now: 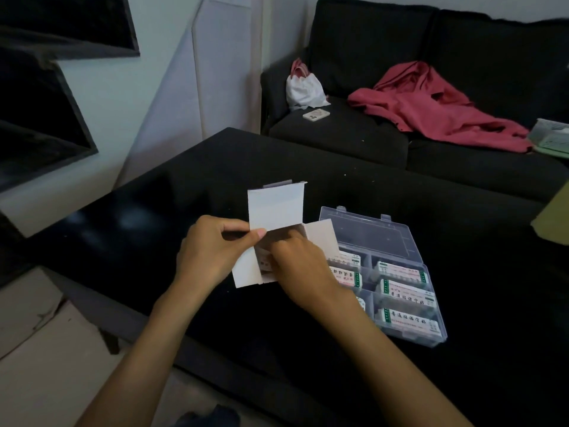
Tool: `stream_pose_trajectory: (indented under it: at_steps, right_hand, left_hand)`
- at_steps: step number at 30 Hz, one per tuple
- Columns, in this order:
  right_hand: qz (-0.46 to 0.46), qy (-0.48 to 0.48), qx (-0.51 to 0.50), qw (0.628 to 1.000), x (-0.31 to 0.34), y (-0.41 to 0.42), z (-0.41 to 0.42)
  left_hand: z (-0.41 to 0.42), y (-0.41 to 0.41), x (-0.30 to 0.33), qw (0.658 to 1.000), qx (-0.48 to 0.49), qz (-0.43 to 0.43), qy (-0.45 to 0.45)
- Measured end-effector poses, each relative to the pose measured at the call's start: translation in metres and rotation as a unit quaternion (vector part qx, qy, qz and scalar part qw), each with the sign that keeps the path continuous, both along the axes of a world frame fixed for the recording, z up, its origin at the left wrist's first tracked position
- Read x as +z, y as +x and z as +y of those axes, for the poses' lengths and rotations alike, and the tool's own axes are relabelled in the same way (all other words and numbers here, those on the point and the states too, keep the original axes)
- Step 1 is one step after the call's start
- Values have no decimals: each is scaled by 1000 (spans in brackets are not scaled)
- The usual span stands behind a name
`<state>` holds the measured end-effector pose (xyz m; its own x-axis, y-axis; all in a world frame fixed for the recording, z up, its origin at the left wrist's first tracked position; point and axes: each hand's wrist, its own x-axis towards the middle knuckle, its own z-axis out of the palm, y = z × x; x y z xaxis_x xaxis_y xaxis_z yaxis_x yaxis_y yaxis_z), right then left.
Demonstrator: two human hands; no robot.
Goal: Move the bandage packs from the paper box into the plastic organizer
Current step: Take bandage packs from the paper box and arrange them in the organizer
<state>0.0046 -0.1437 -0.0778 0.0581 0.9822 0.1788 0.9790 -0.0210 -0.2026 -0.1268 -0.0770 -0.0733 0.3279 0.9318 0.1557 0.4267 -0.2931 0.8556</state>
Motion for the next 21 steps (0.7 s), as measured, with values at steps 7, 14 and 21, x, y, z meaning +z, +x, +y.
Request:
stream_pose_trajectory:
  at_steps: [7, 14, 21]
  right_hand:
    - [7, 169, 3, 985, 14, 4, -4]
    - [406, 72, -97, 906, 24, 18, -5]
    - [606, -37, -133, 783, 32, 41, -21]
  left_hand:
    - [16, -7, -2, 994, 101, -2, 38]
    - [30, 2, -5, 989, 147, -8, 22]
    - [35, 14, -3, 976, 181, 88, 78]
